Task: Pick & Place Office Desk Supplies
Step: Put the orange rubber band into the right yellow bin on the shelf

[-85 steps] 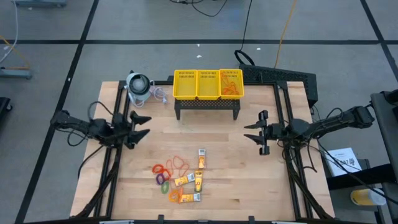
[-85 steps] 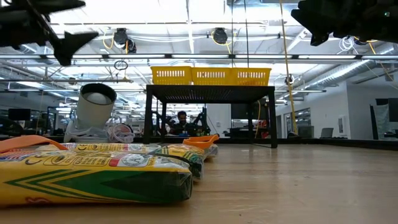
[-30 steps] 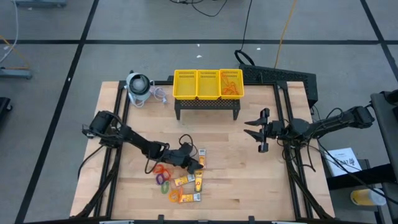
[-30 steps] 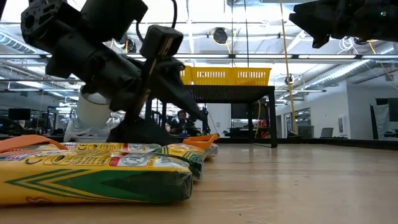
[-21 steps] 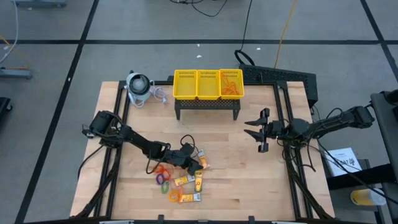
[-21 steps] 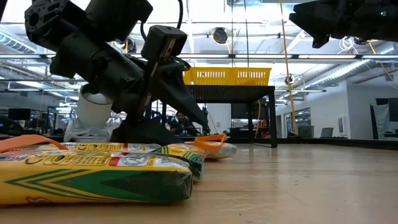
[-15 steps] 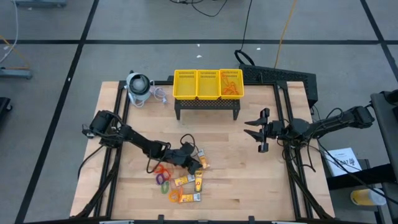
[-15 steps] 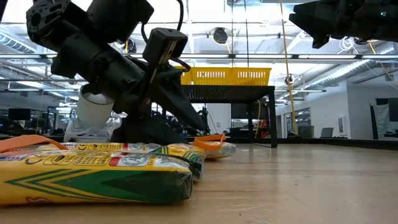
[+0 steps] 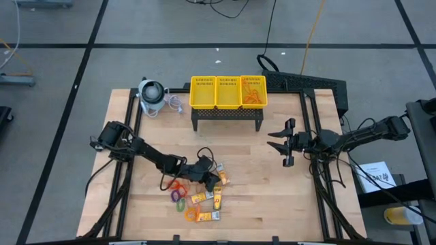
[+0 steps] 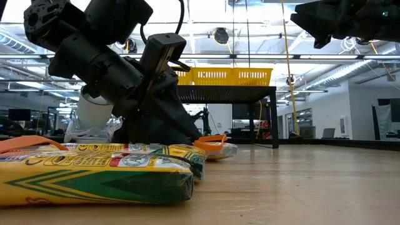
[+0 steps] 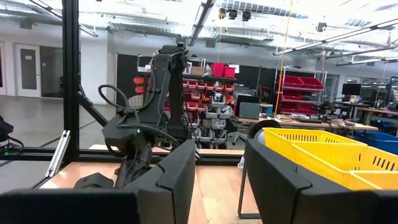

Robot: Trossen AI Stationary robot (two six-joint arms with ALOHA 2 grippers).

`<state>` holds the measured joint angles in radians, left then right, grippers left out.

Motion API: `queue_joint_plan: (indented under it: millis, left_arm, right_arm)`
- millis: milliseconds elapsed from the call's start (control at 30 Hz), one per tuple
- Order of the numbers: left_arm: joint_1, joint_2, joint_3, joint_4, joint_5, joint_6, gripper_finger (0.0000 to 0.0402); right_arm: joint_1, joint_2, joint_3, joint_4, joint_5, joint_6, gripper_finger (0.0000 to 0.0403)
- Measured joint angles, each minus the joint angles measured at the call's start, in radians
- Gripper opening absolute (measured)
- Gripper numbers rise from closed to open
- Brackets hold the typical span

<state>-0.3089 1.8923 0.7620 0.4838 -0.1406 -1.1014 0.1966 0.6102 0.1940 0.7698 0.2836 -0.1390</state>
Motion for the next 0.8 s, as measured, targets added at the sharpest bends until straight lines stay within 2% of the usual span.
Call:
queue_joint_plan:
  millis: [167,467,600,800]
  left_arm:
    - [-0.005,0.0,-0.001,0.013,-0.028,-0.039,0.014]
    - [-0.008,0.0,-0.001,0.037,-0.006,-0.091,0.0211]
    - [-0.009,0.0,-0.001,0.038,0.011,-0.1,0.022]
    - [-0.024,0.0,0.002,0.045,0.021,-0.111,0.0207]
  right_arm:
    - [0.0,0.0,0.0,0.0,0.0,0.0,0.013]
    - [0.0,0.0,0.0,0.001,0.0,0.0,0.013]
    - [0.0,0.0,0.0,0.001,0.0,0.0,0.013]
    - [0.0,0.0,0.0,0.001,0.0,0.0,0.013]
